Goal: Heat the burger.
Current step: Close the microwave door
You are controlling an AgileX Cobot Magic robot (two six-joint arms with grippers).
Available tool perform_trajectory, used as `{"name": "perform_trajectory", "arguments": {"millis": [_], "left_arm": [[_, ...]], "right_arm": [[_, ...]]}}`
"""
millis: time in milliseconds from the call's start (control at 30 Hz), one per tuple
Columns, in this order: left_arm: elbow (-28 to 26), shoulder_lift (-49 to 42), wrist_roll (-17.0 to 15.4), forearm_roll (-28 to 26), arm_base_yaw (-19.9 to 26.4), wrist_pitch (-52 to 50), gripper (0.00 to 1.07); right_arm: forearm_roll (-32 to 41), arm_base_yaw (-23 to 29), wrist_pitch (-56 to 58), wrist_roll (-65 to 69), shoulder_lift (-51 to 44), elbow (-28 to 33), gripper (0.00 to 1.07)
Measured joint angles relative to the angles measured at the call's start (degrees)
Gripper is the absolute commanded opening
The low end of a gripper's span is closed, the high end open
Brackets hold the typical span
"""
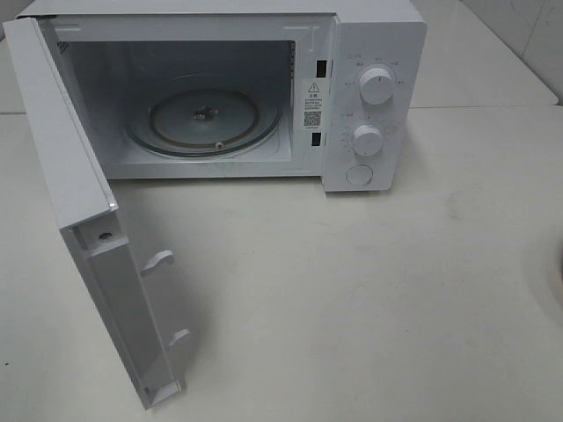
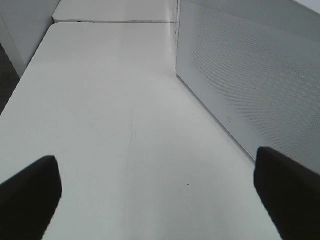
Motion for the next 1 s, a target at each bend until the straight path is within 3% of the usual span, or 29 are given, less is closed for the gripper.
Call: {"name": "perform_trajectory", "arguments": {"millis": [367,600,1000], "left_arm": [[0.0,0.0,0.0,0.0,0.0,0.0,0.98],[0.0,0.0,0.0,0.0,0.0,0.0,0.98],[-0.63,0.23,0.0,0.0,0.0,-0.86,0.95]], "right_arm": [[0.0,-0.11,0.0,0.0,0.0,0.0,0.76],[0.0,-4.41,0.0,0.0,0.0,0.0,0.76],[0.0,-4.64,0.0,0.0,0.0,0.0,0.76]]}}
